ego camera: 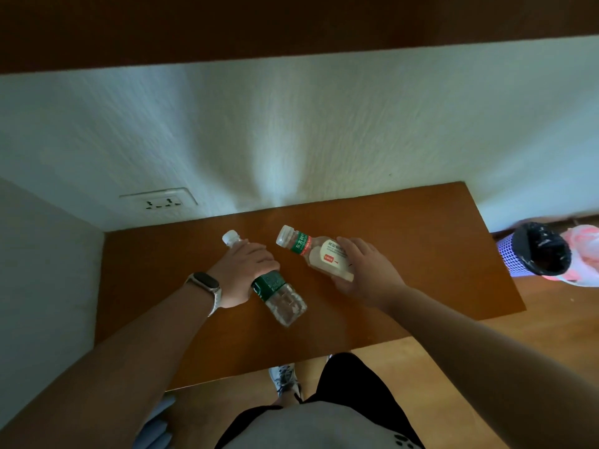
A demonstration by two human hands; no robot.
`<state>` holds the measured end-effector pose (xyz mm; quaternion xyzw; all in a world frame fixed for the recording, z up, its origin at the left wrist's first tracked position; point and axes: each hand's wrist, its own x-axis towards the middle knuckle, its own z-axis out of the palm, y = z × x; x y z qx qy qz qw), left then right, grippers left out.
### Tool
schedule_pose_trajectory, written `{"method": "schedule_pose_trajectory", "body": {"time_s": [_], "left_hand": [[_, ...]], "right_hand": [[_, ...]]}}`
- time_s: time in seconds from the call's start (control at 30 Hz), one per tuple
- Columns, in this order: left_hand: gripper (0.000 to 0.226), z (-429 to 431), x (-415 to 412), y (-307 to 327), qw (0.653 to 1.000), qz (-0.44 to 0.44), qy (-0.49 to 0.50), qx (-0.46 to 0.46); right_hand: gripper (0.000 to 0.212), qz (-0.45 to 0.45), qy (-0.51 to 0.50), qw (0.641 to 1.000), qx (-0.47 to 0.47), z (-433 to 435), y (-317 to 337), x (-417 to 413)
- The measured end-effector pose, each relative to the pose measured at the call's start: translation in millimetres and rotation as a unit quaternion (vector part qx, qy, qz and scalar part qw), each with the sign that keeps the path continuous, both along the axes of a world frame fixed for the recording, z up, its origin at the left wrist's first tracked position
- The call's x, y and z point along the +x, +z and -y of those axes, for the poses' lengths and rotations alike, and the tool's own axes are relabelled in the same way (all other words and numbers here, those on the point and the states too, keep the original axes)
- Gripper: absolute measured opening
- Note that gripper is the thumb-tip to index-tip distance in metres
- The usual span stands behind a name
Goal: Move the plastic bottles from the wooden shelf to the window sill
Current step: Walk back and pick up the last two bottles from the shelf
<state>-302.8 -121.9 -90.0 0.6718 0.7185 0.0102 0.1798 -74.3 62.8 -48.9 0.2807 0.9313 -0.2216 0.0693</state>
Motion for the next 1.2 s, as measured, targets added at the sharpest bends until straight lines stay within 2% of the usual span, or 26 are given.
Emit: {"method": "schedule_pose_trajectory", "body": {"time_s": [0.13, 0.23, 0.4, 0.47, 0.53, 0.63, 0.73, 0.83, 0.9, 1.0, 1.2], "left_hand": [[0.072, -11, 3, 5, 0.999, -0.024, 0.002, -0.029], [0.073, -7, 6, 3, 0.998, -0.011, 0.045, -0.04], [0.044, 4, 28, 5, 0.973, 0.089, 0.214, 0.015], [0.045, 8, 42, 1, 0.955, 0.095, 0.278, 0.035], [0.055, 7, 55, -4, 0.931, 0.093, 0.346, 0.076], [0.077, 0, 69, -6, 0.859, 0.134, 0.479, 0.121], [0.095, -5, 81, -7, 0.8, 0.143, 0.575, 0.095], [0.1, -2, 88, -9, 0.725, 0.2, 0.653, 0.087], [0.1, -1, 89, -10, 0.687, 0.232, 0.683, 0.083], [0.099, -1, 88, -12, 0.665, 0.24, 0.704, 0.07], [0.088, -9, 92, -5, 0.67, 0.207, 0.712, 0.039]], "right_hand": [[0.083, -0.005, -0.018, 1.0, 0.001, -3, -2, 14], [0.082, -0.005, -0.025, 1.0, 0.002, -3, -3, 21], [0.082, -0.014, -0.004, 1.0, -0.01, -8, -4, 20], [0.082, -0.01, 0.011, 1.0, -0.02, -12, -2, 17], [0.082, -0.019, 0.03, 0.999, -0.025, -15, 2, 13], [0.082, -0.042, 0.045, 0.998, -0.035, -21, 5, 10], [0.083, -0.056, 0.055, 0.996, -0.042, -26, 9, 11], [0.083, -0.068, 0.077, 0.994, -0.037, -34, 12, 12], [0.081, -0.076, 0.09, 0.992, -0.035, -41, 12, 14], [0.081, -0.085, 0.109, 0.99, -0.036, -51, 12, 20], [0.08, -0.1, 0.121, 0.986, -0.047, -66, 10, 30]]}}
